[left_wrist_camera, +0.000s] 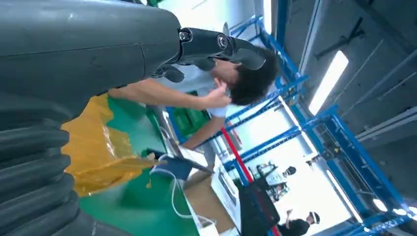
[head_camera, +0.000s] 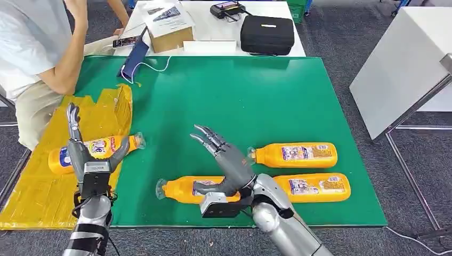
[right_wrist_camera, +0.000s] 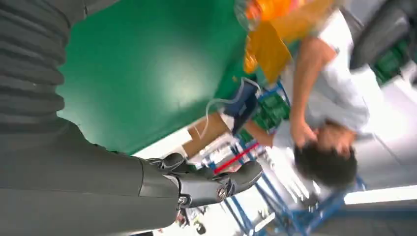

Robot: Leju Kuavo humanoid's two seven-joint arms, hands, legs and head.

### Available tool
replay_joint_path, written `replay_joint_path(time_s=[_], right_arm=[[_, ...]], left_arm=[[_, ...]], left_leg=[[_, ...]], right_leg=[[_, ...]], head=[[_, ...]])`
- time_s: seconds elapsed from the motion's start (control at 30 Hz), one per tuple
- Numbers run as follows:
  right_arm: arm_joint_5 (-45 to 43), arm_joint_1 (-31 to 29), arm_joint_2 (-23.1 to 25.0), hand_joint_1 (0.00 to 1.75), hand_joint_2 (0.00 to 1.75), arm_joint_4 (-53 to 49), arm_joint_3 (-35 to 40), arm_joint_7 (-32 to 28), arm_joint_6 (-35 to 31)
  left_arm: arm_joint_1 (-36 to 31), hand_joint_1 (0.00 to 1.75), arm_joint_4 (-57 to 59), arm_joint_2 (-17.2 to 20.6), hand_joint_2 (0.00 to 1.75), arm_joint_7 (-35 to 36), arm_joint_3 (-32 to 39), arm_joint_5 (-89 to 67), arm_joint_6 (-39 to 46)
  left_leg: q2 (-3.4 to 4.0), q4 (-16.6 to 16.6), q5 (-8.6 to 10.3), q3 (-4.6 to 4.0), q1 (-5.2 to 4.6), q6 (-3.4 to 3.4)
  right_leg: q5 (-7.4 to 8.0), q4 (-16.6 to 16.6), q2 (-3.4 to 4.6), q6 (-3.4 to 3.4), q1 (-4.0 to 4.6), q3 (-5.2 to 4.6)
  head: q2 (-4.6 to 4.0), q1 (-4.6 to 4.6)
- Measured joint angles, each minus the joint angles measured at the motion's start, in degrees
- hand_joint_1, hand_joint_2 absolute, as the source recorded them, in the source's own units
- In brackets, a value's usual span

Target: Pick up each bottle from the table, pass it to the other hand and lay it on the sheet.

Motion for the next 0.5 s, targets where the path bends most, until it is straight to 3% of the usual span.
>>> replay_joint_path(time_s=[0.33,0.5], right_arm=[[7.0,-5.9,-0.2,0.0,1.75,13.4,7.2,6.0,2.6],[10.2,-6.0,-0.5,0.0,1.75,16.5,8.4,10.1,0.9]], left_arm=[[1.1,0.0,-2.2,-0.5,1.75,3.4,-2.4,4.6,-8.4],[1.2,0.0,-2.1,-0.5,1.75,11.3,-3.6,8.4,-17.6]], left_leg=[[-0.01,0.0,0.01,0.0,0.0,0.0],[-0.02,0.0,0.0,-0.01,0.0,0.0]], right_leg=[[0.0,0.0,-0.02,0.0,0.0,0.0],[0.0,0.0,-0.03,0.0,0.0,-0.01]], head=[[0.0,-0.02],[0.0,-0.02]])
